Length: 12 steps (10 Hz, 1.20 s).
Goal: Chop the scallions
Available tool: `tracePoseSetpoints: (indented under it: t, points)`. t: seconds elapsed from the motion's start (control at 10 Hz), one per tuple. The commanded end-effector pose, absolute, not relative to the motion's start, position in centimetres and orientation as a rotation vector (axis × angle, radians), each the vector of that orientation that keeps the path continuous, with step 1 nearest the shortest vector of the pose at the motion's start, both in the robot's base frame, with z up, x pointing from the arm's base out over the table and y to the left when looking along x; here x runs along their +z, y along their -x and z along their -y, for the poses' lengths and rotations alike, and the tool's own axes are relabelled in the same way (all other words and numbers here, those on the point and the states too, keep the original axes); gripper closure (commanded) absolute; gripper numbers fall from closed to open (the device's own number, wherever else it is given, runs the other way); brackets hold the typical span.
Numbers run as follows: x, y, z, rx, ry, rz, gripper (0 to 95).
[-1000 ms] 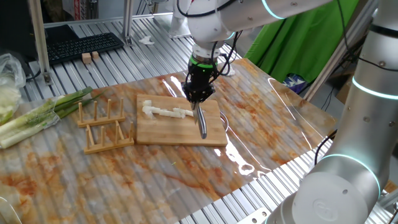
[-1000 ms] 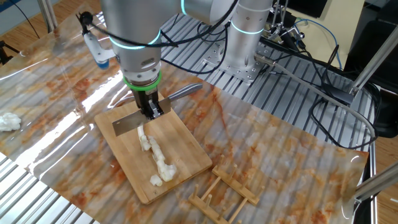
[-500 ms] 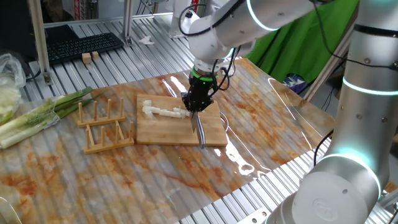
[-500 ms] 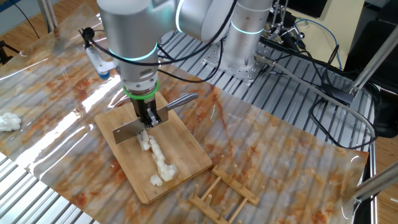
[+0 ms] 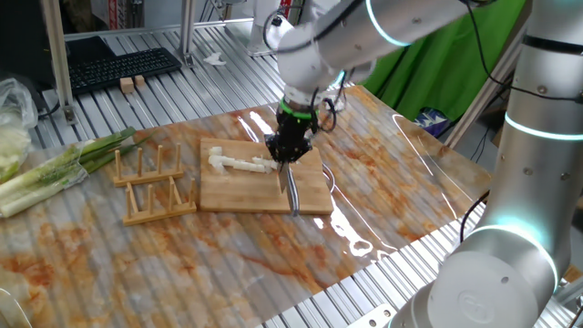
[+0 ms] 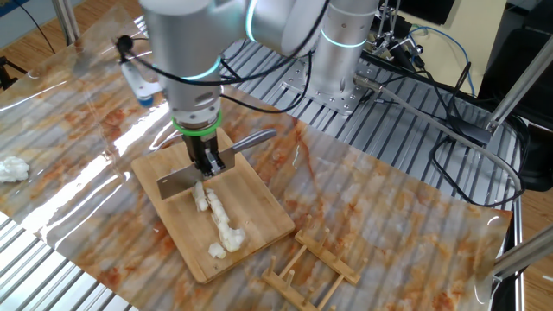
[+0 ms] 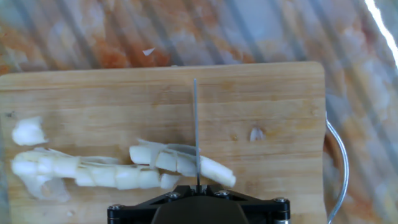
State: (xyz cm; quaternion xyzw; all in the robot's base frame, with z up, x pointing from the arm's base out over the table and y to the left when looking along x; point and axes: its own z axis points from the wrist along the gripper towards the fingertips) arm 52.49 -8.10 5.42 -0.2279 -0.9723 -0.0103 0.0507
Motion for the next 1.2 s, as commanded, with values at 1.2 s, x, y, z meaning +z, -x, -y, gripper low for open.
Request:
tracePoseSetpoints:
  t: [1.2]
  points:
    - [8.5, -52.1, 8.0, 0.041, 0.696, 2.953, 95.0]
